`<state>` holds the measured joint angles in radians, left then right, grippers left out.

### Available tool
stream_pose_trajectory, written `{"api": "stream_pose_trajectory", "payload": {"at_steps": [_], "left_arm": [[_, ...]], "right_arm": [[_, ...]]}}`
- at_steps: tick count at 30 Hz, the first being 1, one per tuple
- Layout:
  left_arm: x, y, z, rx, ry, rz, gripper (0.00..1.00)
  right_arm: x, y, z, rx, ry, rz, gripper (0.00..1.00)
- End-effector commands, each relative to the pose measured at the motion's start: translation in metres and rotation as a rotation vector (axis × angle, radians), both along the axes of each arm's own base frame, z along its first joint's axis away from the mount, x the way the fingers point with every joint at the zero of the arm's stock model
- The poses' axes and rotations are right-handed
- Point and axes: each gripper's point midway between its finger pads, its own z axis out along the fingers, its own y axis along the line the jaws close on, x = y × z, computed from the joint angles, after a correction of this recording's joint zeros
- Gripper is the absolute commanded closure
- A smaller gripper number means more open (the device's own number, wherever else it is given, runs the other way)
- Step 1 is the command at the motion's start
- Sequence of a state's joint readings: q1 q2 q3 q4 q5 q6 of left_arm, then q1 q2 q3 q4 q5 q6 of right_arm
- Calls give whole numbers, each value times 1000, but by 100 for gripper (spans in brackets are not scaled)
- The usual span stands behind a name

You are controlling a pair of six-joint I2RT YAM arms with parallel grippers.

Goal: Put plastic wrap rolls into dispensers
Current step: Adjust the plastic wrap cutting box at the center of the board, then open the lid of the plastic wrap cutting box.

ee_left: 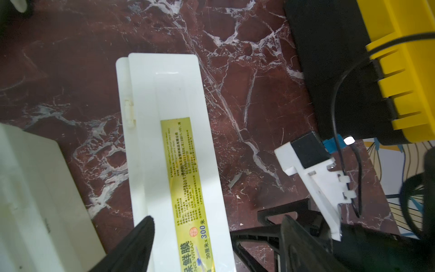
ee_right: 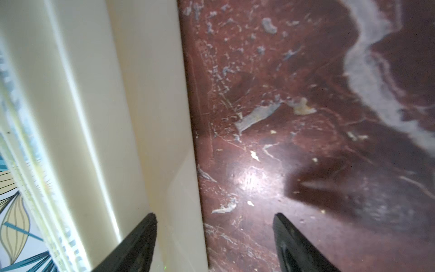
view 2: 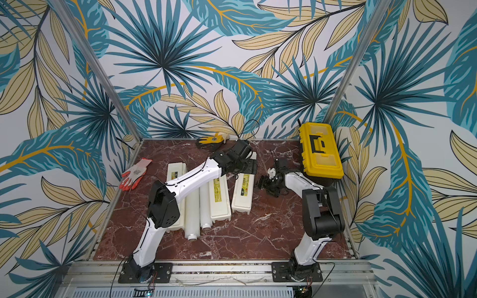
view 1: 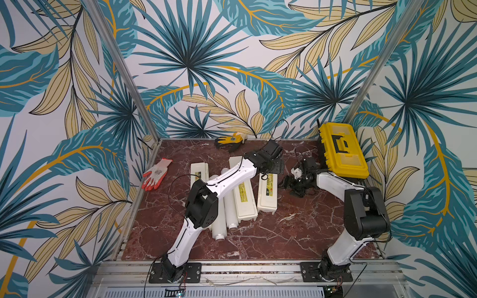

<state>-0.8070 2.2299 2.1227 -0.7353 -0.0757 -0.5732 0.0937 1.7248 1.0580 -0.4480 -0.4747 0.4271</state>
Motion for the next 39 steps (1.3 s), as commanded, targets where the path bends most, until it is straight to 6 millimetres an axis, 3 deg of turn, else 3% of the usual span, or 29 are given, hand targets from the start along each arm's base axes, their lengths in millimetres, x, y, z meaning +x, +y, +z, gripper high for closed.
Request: {"api": "stream_pose_trajectory", "payload": {"at_steps": [1, 8, 20, 22, 25, 32, 37, 39], "left_arm": [[-5, 11, -36, 113, 31, 34, 15], [-11, 16, -58, 216, 31, 41, 17], [-25, 11, -78, 331, 44, 22, 16], [-27, 12, -97, 354, 72, 27, 16], [-28, 11, -100, 347, 84, 26, 17], [-29, -2, -92, 279, 110, -5, 32], [-25, -5, -71, 174, 153, -15, 37], [-22, -3, -48, 124, 144, -18, 38]], "right_arm": [[1, 11, 18, 57, -52, 36, 21], [3, -38, 23, -64, -56, -95, 18], [6, -50, 22, -115, -53, -143, 17], [6, -50, 20, -115, -47, -142, 16], [5, -51, 19, -119, -44, -145, 16], [10, -53, 27, -112, -87, -129, 18], [23, -43, 46, -44, -169, -88, 26], [31, -36, 55, 1, -206, -68, 32]]}}
